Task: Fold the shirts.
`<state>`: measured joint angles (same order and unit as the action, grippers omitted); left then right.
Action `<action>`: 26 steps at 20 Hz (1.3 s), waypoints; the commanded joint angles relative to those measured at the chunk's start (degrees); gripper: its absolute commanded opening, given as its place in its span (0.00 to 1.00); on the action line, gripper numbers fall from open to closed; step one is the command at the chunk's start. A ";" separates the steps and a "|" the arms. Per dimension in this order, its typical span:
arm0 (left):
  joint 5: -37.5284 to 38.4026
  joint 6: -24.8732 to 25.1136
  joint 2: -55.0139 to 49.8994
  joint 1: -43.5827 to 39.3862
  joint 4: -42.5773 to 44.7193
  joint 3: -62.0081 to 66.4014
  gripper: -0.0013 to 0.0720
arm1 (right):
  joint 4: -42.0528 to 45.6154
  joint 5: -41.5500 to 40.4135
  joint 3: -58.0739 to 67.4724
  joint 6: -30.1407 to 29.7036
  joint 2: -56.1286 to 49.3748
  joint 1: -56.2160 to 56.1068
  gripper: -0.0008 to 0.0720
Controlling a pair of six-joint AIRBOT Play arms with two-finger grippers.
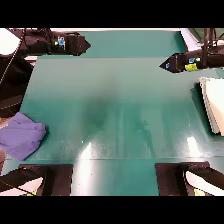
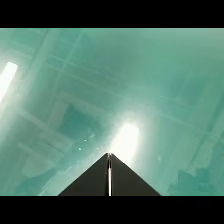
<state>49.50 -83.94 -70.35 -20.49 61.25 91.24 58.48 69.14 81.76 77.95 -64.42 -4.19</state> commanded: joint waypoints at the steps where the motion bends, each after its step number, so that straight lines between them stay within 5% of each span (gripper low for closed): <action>1: -0.02 0.00 0.00 0.02 0.02 0.02 0.06 | -0.11 0.07 0.04 0.04 -0.04 -0.13 0.03; 11: -0.22 0.00 0.00 0.00 0.02 0.02 0.06 | -0.09 0.17 0.04 0.04 -0.04 -0.13 0.03; 14: -5.62 -0.02 0.44 0.48 0.44 0.15 0.06 | -0.07 0.48 0.04 0.04 -0.04 -0.13 0.03; 20: 21.44 -0.02 11.41 14.12 21.59 -3.67 0.06 | -0.04 3.43 0.02 0.02 0.07 -0.13 0.03; 24: 28.46 -2.05 22.40 26.03 29.05 -20.04 0.06 | -0.04 3.50 0.02 0.02 0.07 -0.13 0.03; 25: 29.83 -2.08 24.13 28.57 31.10 -24.74 0.11 | -0.04 3.50 0.02 0.02 0.07 -0.13 0.03; 26: 30.56 -1.99 25.29 30.36 32.98 -29.11 0.53 | -0.04 3.50 0.02 0.02 0.07 -0.13 0.03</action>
<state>73.82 -84.93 -50.41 3.09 86.37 72.79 58.43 72.27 81.76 77.97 -64.40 -4.25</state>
